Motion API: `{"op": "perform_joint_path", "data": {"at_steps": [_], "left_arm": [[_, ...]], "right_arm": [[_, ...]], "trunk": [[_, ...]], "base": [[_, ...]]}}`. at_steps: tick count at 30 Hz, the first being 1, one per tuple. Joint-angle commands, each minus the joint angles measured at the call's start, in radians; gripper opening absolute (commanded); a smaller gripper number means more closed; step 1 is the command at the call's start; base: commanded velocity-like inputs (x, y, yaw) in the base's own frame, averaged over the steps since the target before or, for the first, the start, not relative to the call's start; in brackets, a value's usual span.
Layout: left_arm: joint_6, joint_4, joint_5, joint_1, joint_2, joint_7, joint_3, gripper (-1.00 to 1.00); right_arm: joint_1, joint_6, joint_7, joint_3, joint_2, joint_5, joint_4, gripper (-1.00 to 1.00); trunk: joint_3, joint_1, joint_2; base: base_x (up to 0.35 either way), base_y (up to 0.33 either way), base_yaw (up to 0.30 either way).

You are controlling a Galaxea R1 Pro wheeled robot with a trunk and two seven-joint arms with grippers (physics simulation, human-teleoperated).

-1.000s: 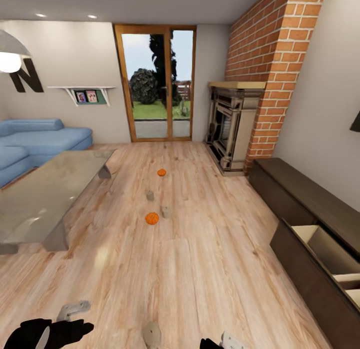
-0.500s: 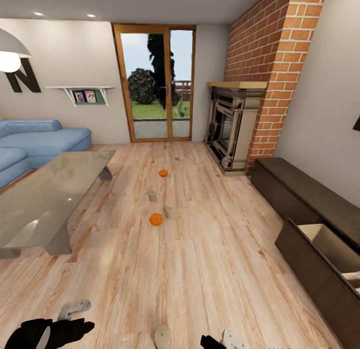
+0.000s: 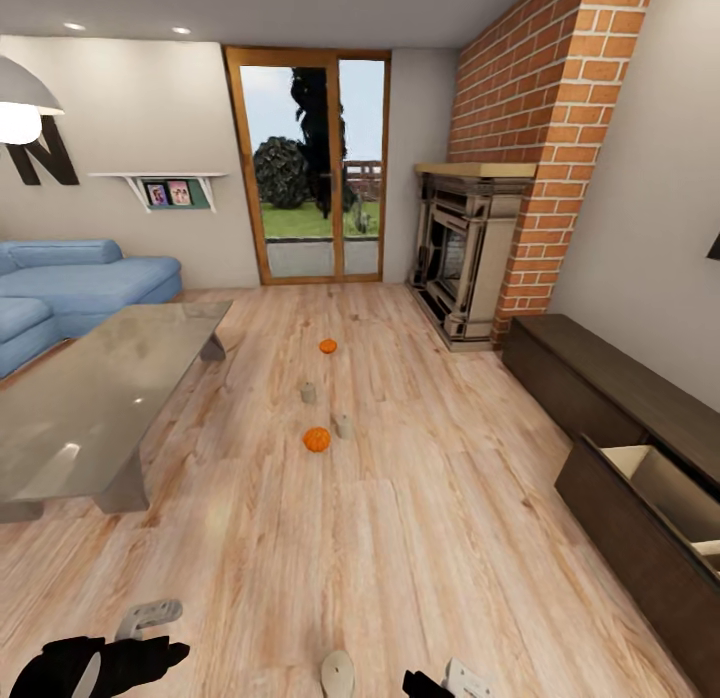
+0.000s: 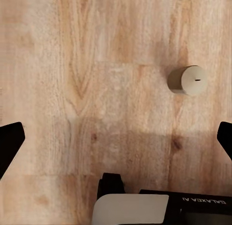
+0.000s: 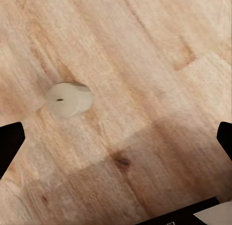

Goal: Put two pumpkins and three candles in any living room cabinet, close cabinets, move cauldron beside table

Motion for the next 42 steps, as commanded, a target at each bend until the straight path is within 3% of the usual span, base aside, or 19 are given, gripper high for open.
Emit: {"op": "perform_joint_path", "data": {"at_steps": [1,27,30,32,33,35,37,39,42], "left_arm": [[0.006,0.0,0.009,-0.001,0.0,0.002,0.001,1.0],[0.006,-0.002,0.009,-0.001,0.002,0.002,0.005,1.0],[0.006,-0.005,0.009,-0.001,0.002,0.002,0.006,1.0],[0.006,-0.007,0.009,-0.001,0.002,0.001,0.007,1.0],[0.006,-0.008,0.009,-0.001,0.002,0.0,0.008,1.0],[0.006,-0.013,0.009,-0.001,0.003,0.0,0.008,1.0],[0.006,-0.016,0.009,-0.001,0.01,-0.001,0.008,1.0],[0.006,-0.018,0.011,-0.001,0.023,-0.003,0.009,1.0],[0.006,-0.018,0.012,-0.001,0.032,-0.004,0.009,1.0]], "right_arm": [[-0.001,-0.006,-0.005,0.008,-0.001,-0.01,0.0,1.0],[-0.001,-0.006,-0.019,0.018,0.011,-0.006,-0.004,1.0],[-0.001,0.005,-0.079,0.053,0.023,0.01,-0.011,1.0],[-0.002,0.057,-0.181,0.068,0.035,0.014,-0.027,1.0],[-0.008,0.142,-0.281,0.071,0.035,0.015,-0.057,1.0],[-0.019,0.223,-0.418,0.073,0.035,0.016,-0.119,1.0],[-0.027,0.252,-0.51,0.073,0.035,0.016,-0.185,1.0],[-0.034,0.274,-0.567,0.073,0.035,0.015,-0.221,1.0],[-0.038,0.281,-0.597,0.072,0.035,0.015,-0.214,1.0]], "trunk": [[-0.001,0.0,-0.001],[-0.001,0.0,-0.001],[-0.001,0.0,-0.001],[-0.001,0.0,-0.001],[-0.001,0.0,-0.001],[-0.001,0.0,-0.001],[-0.001,0.0,-0.001],[-0.001,0.0,-0.001],[-0.001,0.0,-0.001]], "base": [[0.0,0.239,0.0],[0.045,0.115,0.0],[0.0,0.179,0.0],[0.0,0.111,0.0],[0.0,0.036,0.0],[0.0,0.017,0.0],[0.0,0.006,0.0],[0.0,0.003,0.0],[0.0,0.0,0.0]]}}
